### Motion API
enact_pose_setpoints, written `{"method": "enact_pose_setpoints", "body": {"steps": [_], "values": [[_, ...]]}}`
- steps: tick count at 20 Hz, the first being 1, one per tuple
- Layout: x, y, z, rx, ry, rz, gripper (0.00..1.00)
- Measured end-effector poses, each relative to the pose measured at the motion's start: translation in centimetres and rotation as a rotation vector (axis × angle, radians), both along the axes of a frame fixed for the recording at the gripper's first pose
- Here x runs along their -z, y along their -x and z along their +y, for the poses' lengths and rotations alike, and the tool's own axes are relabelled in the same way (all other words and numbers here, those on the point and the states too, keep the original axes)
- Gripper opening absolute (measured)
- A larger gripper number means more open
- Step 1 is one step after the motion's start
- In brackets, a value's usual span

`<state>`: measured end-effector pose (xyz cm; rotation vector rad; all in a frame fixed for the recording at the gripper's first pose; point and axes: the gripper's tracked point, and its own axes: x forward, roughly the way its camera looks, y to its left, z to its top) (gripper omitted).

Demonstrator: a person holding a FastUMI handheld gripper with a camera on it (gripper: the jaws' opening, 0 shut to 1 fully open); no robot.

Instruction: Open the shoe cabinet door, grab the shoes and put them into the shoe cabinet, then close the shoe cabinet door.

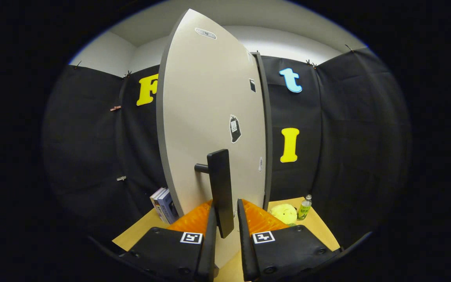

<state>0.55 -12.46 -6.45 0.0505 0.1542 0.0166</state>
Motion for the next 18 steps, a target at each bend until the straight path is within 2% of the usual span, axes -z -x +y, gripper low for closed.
{"method": "enact_pose_setpoints", "body": {"steps": [5, 9, 13, 18], "values": [[-1.2, 3.6, -3.6, 0.096, 0.014, -0.024, 0.31], [-2.6, 5.9, -4.9, 0.137, 0.026, -0.087, 0.30], [-0.2, 7.0, -4.9, 0.100, 0.033, -0.029, 0.26], [5.7, 5.9, -0.8, 0.007, -0.003, 0.103, 0.27]]}}
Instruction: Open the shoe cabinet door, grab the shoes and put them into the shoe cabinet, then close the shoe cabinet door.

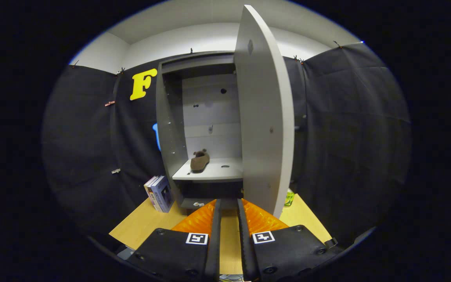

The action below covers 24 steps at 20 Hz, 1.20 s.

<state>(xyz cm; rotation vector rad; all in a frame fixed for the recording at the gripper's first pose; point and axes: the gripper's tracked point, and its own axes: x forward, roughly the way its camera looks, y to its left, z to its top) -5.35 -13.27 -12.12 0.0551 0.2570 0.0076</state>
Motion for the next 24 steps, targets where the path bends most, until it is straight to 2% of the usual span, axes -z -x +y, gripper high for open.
{"method": "enact_pose_setpoints", "body": {"steps": [6, 11, 17, 24], "values": [[9.5, -1.2, 5.3, -0.099, -0.010, 0.200, 0.27], [17.0, -2.5, 8.0, -0.091, -0.017, 0.334, 0.27], [27.5, -1.8, 10.9, -0.118, 0.004, 0.518, 0.27], [36.4, -2.9, 12.0, -0.090, 0.006, 0.645, 0.27]]}}
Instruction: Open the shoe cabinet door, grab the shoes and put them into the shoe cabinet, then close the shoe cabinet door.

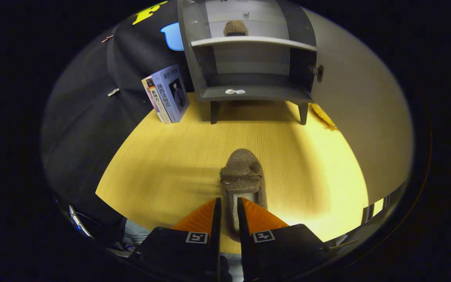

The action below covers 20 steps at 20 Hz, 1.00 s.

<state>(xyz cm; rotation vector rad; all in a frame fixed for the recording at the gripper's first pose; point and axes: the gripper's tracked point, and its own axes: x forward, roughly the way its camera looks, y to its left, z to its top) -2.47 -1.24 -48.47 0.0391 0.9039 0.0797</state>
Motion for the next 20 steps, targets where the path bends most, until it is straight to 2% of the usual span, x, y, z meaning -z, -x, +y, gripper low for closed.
{"method": "enact_pose_setpoints", "body": {"steps": [4, 7, 13, 20], "values": [[4.3, -1.1, 0.4, -0.013, 0.028, 0.044, 0.27], [6.2, -1.9, 0.2, 0.012, 0.020, 0.055, 0.27], [8.2, -4.3, 0.9, -0.006, 0.024, 0.009, 0.27], [8.9, -7.9, -0.1, 0.031, 0.061, -0.071, 0.26]]}}
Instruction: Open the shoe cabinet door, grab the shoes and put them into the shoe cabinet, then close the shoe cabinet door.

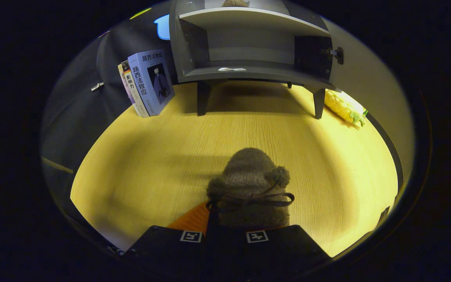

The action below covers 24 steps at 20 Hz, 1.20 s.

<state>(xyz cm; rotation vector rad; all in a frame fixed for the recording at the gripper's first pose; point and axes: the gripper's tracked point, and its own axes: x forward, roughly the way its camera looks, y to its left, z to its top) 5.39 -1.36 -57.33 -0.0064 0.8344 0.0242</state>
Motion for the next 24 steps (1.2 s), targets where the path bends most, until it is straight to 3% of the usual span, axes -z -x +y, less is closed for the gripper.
{"method": "enact_pose_setpoints", "body": {"steps": [13, 17, 24], "values": [[0.6, -3.7, -1.0, 0.050, -0.021, -0.095, 0.26], [0.6, -3.7, -0.9, 0.040, -0.036, -0.073, 0.05], [-2.5, -3.1, -1.7, 0.028, -0.050, -0.065, 0.05]]}}
